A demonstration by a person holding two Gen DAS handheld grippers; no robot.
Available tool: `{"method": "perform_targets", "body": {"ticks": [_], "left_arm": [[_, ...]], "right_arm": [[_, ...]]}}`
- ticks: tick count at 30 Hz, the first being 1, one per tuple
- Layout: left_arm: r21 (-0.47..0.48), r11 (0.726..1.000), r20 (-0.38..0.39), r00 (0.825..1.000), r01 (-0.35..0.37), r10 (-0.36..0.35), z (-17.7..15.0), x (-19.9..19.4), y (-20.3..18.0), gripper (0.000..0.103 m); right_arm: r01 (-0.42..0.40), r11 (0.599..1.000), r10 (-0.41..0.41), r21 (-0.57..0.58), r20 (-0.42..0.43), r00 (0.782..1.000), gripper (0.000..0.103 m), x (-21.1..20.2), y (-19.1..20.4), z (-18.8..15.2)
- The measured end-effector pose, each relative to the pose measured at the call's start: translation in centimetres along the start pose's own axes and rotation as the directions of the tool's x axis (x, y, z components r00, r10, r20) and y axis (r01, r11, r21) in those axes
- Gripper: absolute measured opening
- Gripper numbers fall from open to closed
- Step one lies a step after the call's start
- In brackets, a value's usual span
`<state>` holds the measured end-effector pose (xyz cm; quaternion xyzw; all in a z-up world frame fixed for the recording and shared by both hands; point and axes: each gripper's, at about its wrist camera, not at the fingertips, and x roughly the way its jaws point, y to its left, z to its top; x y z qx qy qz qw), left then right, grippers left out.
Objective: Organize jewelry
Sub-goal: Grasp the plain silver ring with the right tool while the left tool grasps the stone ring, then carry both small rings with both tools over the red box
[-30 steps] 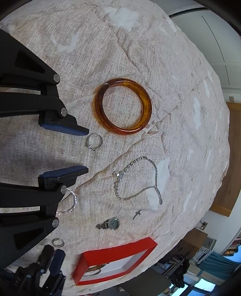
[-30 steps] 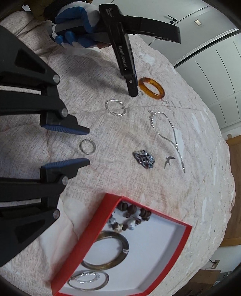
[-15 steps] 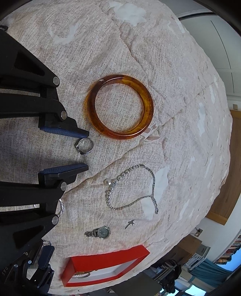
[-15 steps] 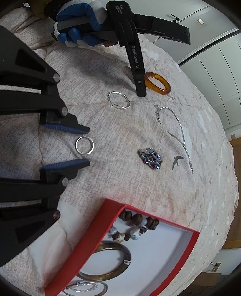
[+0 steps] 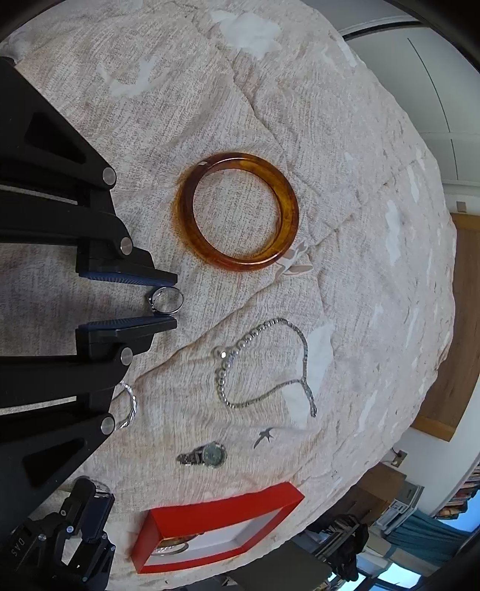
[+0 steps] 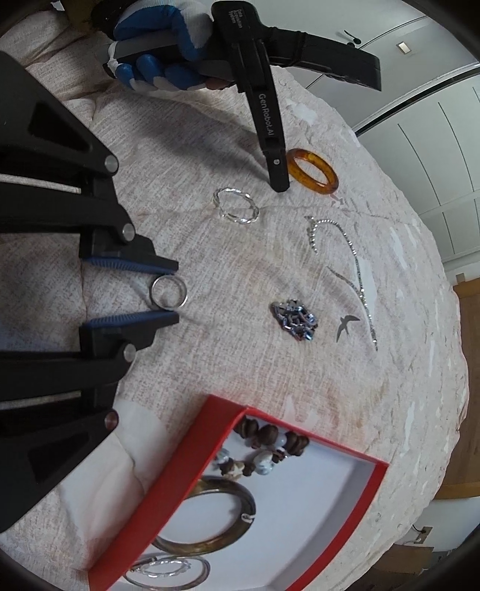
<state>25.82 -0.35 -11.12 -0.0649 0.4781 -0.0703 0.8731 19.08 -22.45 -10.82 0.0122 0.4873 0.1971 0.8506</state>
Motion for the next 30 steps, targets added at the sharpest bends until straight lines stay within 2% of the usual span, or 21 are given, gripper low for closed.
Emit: {"method": "perform_targets", "body": {"ticks": [7, 13, 18, 24, 30], "left_arm": [[0.046, 0.998, 0.029, 0.999, 0.037, -0.038, 0.5, -2.5, -2.4, 0.016], [0.111, 0.989, 0.035, 0.994, 0.100, -0.104, 1.1, -3.5, -6.6, 0.016], [0.192, 0.968, 0.026, 0.985, 0.160, -0.168, 1.8, -3.1, -12.0, 0.016], [0.292, 0.924, -0.005, 0.967, 0.245, -0.255, 2.2, -2.2, -18.9, 0.016], [0.351, 0.900, -0.053, 0.965, 0.260, -0.258, 2.2, 0.6, -24.1, 0.016]], "right_arm": [[-0.005, 1.000, 0.005, 0.009, 0.066, 0.998, 0.019, -3.7, -0.1, 0.1], [0.028, 0.999, -0.032, 0.036, 0.129, 0.991, 0.019, -7.4, -1.9, 0.3], [0.097, 0.991, -0.110, 0.089, 0.160, 0.981, 0.019, -10.0, -6.0, 0.2], [0.173, 0.975, -0.192, 0.140, 0.137, 0.972, 0.019, -11.4, -11.6, 0.1], [0.210, 0.960, -0.231, 0.184, 0.104, 0.967, 0.019, -10.7, -15.8, 0.0]]}}
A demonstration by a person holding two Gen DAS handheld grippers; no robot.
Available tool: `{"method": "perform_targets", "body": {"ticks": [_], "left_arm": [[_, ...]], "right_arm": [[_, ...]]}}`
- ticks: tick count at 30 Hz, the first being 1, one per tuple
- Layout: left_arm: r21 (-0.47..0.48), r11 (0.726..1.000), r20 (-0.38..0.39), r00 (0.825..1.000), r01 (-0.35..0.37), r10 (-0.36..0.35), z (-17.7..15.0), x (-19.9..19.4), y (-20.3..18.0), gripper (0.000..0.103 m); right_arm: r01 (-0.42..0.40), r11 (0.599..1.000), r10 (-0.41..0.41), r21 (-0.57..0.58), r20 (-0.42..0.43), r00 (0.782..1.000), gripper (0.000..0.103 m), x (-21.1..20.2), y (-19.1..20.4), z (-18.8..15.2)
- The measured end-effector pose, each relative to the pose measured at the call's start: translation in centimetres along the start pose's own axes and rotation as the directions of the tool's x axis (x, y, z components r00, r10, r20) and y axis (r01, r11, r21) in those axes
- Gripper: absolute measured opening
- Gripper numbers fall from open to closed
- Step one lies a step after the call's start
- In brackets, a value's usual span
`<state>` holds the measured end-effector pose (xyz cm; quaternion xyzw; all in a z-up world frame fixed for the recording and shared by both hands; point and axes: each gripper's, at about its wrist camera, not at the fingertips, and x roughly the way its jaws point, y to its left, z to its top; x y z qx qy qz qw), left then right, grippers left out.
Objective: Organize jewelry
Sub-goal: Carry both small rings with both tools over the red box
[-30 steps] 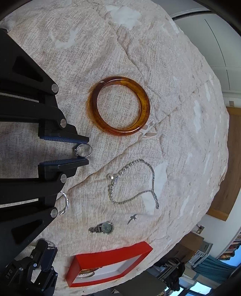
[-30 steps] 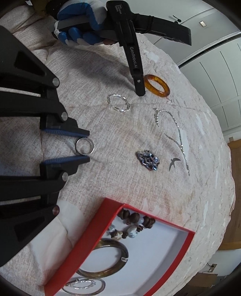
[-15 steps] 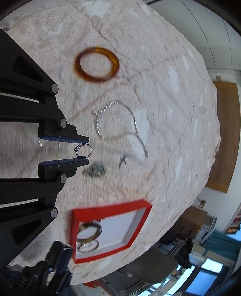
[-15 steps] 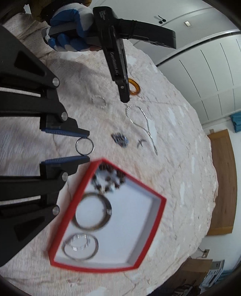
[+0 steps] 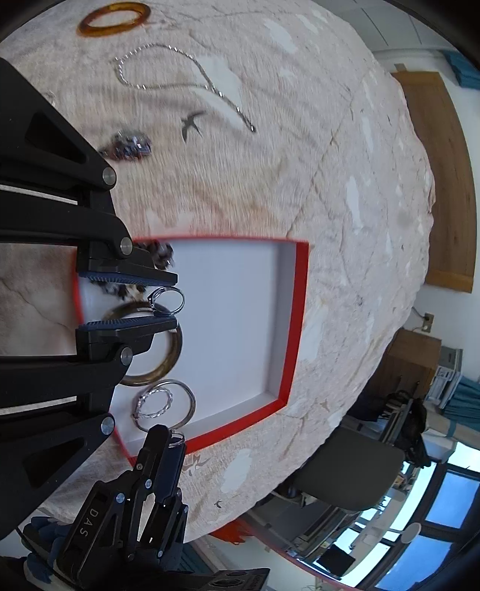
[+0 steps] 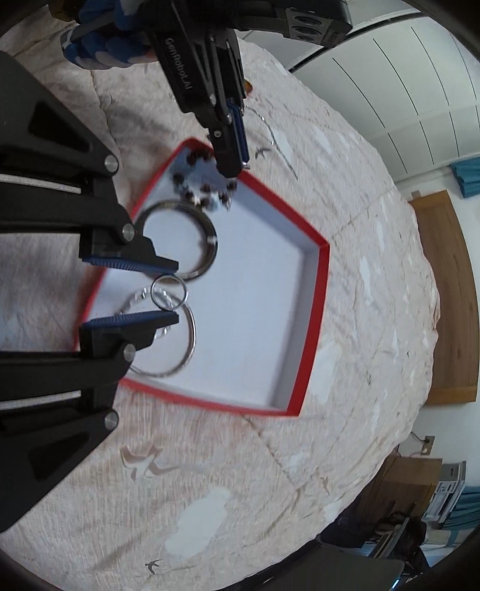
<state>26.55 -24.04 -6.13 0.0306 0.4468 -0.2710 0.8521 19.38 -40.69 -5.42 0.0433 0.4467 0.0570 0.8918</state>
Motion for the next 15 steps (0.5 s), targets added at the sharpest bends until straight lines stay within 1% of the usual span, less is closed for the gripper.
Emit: {"method": "perform_targets", "body": {"ticks": [4, 10, 13, 15], "left_arm": [[0.012, 1.000, -0.007, 1.000, -0.019, 0.019, 1.2, 2.0, -0.7, 0.016], [0.027, 0.998, -0.038, 0.997, -0.060, 0.061, 3.0, 5.2, -0.7, 0.016], [0.035, 0.997, -0.062, 0.995, -0.070, 0.072, 3.3, 6.7, -0.7, 0.016], [0.052, 0.995, -0.063, 0.994, -0.084, 0.087, 3.2, 7.2, -0.9, 0.016]], "right_arm": [[0.005, 1.000, -0.005, 0.007, -0.002, 1.000, 0.019, 1.5, -1.3, 0.8], [0.014, 1.000, -0.014, 0.006, 0.002, 1.000, 0.019, 3.6, -2.8, 2.7], [0.023, 1.000, -0.023, -0.002, -0.022, 1.000, 0.019, 5.2, -3.4, 3.6], [0.032, 0.999, -0.033, -0.019, -0.039, 0.999, 0.019, 6.1, -3.6, 3.9]]}}
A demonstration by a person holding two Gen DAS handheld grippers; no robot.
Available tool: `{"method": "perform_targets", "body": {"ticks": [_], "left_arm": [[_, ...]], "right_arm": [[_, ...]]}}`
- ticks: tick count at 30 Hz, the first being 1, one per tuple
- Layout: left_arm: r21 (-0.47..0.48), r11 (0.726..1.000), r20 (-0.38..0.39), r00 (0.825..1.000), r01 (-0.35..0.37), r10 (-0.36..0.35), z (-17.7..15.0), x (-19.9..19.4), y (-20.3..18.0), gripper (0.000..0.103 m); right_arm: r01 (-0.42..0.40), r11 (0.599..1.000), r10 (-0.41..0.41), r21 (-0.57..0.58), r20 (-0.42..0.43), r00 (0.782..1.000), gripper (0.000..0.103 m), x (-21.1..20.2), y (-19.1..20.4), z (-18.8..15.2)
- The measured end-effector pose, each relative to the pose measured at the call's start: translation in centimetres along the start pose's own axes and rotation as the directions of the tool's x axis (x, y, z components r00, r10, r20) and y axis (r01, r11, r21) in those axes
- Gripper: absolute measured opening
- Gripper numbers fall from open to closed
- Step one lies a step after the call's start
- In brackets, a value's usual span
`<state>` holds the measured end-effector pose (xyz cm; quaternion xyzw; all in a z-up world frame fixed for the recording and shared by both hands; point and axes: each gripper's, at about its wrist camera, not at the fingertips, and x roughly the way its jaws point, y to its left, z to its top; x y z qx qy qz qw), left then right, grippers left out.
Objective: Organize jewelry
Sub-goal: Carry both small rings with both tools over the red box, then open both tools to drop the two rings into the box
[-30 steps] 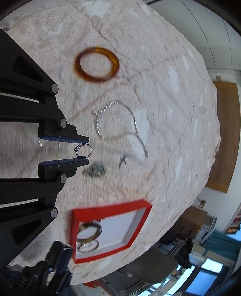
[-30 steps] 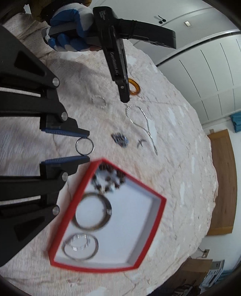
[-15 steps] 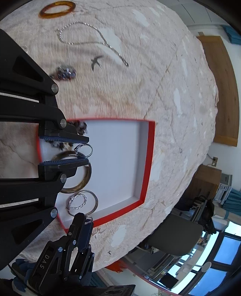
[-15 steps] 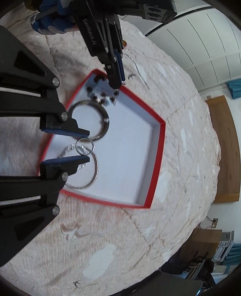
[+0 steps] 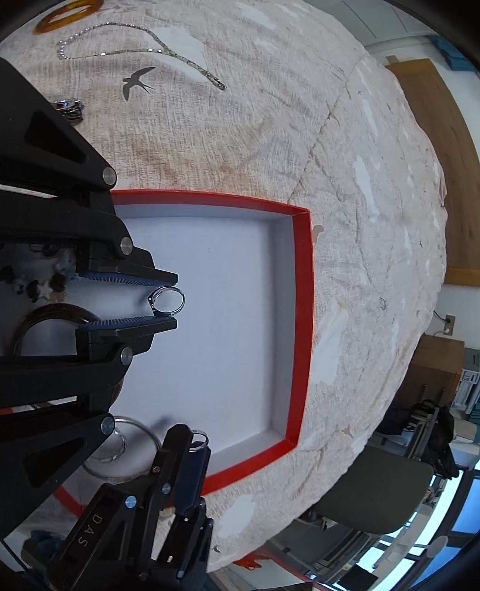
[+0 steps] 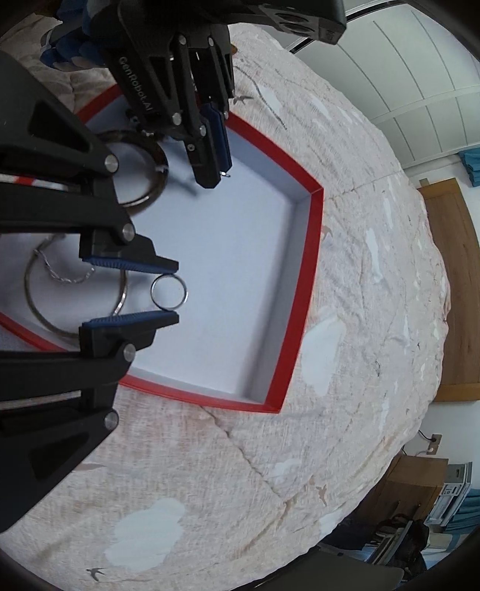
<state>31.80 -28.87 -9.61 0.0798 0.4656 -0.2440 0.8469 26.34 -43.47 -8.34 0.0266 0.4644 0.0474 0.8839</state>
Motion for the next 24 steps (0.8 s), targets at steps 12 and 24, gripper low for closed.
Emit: {"method": "perform_targets", "body": {"ticks": [12, 24], "left_arm": [[0.043, 0.999, 0.028, 1.000, -0.012, 0.010, -0.5, 0.3, -0.8, 0.018], [0.029, 0.999, 0.114, 0.993, 0.034, -0.037, -0.8, -5.4, -0.4, 0.036]], "right_arm": [[0.023, 0.998, -0.024, -0.057, -0.018, 1.000, 0.020, 1.3, 0.5, -0.1], [0.053, 0.998, -0.052, -0.032, 0.026, 0.998, 0.021, -3.1, 1.3, -0.3]]}}
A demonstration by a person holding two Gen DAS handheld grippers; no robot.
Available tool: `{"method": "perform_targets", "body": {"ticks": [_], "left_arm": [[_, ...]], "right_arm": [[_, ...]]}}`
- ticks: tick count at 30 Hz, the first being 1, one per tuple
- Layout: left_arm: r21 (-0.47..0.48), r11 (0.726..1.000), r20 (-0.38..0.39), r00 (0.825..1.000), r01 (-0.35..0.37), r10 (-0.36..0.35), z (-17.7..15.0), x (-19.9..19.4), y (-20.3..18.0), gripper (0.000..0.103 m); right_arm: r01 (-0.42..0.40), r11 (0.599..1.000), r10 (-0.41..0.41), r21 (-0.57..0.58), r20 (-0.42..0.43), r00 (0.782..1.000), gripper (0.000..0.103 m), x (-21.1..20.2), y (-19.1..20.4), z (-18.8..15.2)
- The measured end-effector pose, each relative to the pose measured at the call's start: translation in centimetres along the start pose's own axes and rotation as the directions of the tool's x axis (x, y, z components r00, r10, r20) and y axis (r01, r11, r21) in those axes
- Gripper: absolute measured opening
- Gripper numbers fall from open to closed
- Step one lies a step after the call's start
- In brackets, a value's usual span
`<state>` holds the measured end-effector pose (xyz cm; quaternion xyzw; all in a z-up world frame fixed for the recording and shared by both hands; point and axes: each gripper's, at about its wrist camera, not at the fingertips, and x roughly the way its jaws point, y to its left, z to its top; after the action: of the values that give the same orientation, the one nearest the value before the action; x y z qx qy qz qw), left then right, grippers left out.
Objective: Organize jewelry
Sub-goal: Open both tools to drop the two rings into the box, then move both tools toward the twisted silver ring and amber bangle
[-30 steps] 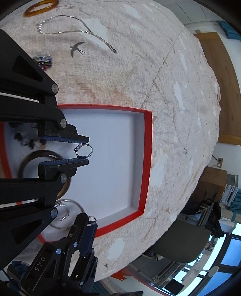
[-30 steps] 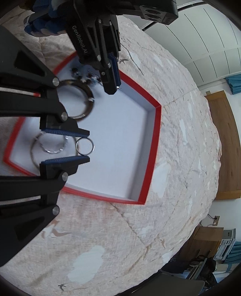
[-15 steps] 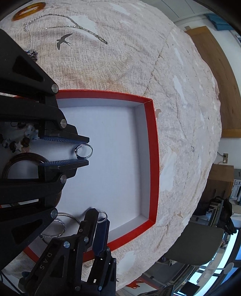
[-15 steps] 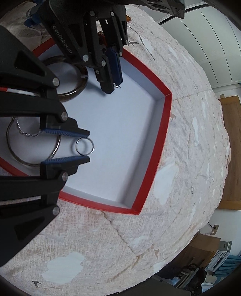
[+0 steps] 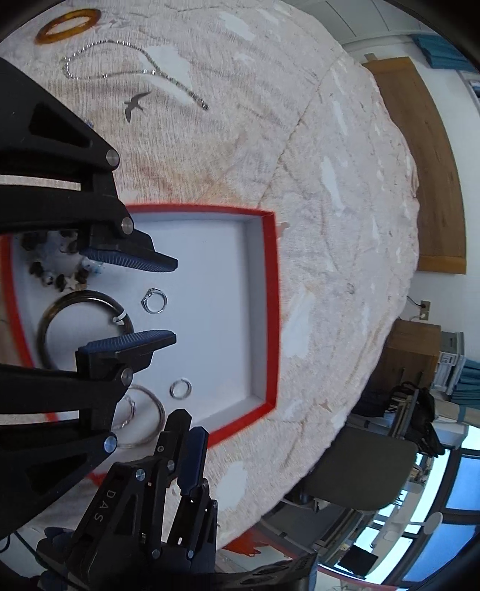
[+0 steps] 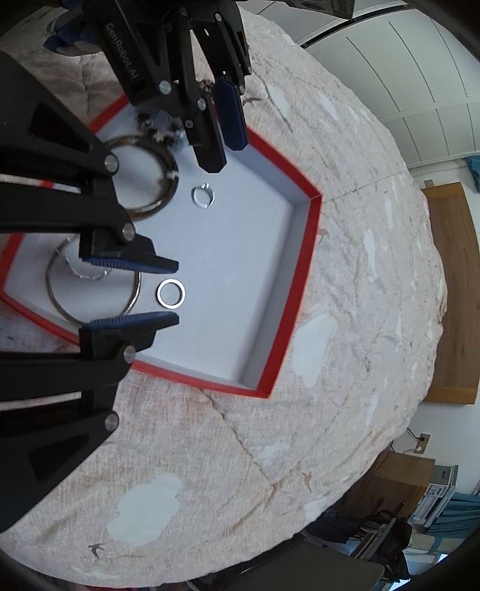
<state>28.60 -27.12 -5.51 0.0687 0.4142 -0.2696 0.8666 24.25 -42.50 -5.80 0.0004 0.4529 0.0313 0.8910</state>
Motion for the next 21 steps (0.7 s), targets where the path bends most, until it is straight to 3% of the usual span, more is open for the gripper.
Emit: {"method": "perform_targets", "body": {"ticks": [10, 21], "left_arm": [[-0.037, 0.997, 0.044, 0.996, -0.073, 0.074, -2.6, -8.7, 4.6, 0.038], [-0.130, 0.969, 0.025, 0.976, -0.211, 0.216, -8.8, -16.0, 13.1, 0.038]], "right_arm": [[-0.069, 0.997, 0.072, -0.031, 0.085, 0.994, 0.020, -6.9, 6.6, 0.5], [-0.164, 0.980, 0.173, -0.109, 0.079, 0.982, 0.020, -9.4, 16.0, -0.6]]}}
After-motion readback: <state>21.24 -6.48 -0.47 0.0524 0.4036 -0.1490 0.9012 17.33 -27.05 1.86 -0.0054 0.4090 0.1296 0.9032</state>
